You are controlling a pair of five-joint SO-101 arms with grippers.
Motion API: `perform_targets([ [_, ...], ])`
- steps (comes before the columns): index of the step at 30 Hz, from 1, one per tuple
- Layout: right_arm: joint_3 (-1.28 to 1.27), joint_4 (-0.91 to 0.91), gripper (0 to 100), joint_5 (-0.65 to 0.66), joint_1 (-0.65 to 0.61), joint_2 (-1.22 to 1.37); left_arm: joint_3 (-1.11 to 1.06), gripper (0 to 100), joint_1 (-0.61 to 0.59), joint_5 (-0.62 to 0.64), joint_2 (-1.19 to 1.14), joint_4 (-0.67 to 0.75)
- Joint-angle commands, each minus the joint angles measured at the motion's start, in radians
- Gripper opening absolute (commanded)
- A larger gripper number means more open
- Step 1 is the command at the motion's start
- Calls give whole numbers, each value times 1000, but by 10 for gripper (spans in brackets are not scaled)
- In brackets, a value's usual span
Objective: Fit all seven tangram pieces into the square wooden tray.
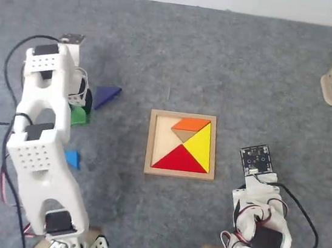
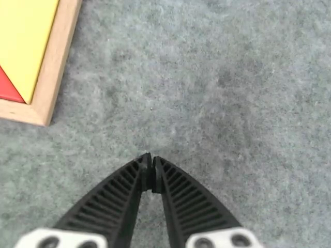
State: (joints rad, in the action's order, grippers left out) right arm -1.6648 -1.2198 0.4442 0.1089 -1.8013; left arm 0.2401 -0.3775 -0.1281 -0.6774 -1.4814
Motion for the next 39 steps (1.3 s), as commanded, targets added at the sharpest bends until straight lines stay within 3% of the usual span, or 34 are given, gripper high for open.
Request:
perform_targets([
  [1,-20,-5,8,9,-2,8,-25,160,6,-25,-51,-48],
  [11,-20,-5,8,9,-2,8,-70,213,5,-94,-40,-46],
  [26,-20,-5,8,11,-4,8,-88,115,2,-233,-31,-48],
  [34,-20,-5,9,11,-5,8,-407,115,6,-322,333,121],
  [39,-20,-5,9,11,-5,8,-496,190,-28,-284,554,155],
])
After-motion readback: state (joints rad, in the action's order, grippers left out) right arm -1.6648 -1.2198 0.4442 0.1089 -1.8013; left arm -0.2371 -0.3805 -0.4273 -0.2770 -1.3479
